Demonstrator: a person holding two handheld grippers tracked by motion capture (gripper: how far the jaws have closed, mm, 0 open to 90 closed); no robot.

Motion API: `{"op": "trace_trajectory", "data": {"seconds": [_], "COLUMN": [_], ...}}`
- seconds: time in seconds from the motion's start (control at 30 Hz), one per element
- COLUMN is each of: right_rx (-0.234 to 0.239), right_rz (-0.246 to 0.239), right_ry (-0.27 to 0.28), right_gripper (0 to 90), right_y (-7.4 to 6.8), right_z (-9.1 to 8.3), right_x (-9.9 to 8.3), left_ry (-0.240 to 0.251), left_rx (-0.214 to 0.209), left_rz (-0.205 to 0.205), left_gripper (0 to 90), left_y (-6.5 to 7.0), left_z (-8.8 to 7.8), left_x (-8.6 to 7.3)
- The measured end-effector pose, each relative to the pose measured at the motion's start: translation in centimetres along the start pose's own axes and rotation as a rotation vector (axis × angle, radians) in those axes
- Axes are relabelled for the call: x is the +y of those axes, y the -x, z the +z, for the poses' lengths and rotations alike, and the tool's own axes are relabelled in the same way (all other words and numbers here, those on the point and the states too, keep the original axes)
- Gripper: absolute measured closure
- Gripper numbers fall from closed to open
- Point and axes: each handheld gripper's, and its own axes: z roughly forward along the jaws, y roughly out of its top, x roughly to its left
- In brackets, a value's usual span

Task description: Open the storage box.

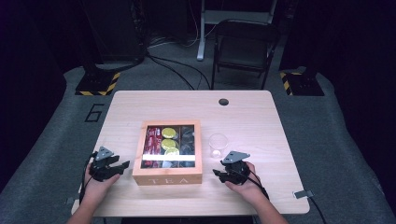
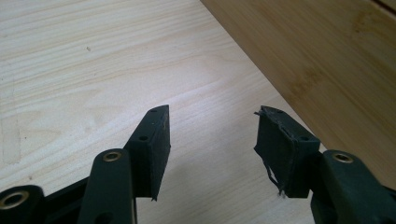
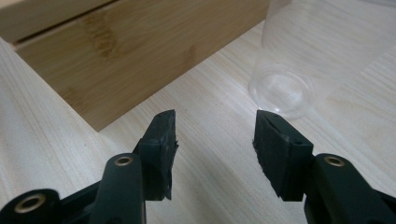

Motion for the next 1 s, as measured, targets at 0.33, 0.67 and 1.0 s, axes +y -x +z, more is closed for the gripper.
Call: {"op": "trace_trajectory", "data": {"seconds": [0.33, 0.67, 1.0], "right_rx": [0.000, 0.018, 0.030], "right_rz": [0.028, 0.042, 0.029], "right_ry": [0.005, -0.004, 0.013], "right_gripper": [53.8, 58.0, 61.6], "right_y": [-0.1, 0.1, -0.5], "right_z": [-0.7, -1.2, -1.6], "right_x": [0.4, 0.5, 0.9], "left_ry": [-0.004, -0.022, -0.019], "left_rx": [-0.019, -0.032, -0.040], "left_rz": [-0.035, -0.035, -0.031], "left_gripper": [47.3, 49.6, 50.4], "left_y": [0.3, 0.5, 0.6], "left_z": [-0.6, -0.7, -0.9], "left_x": [0.3, 0.3, 0.4]}}
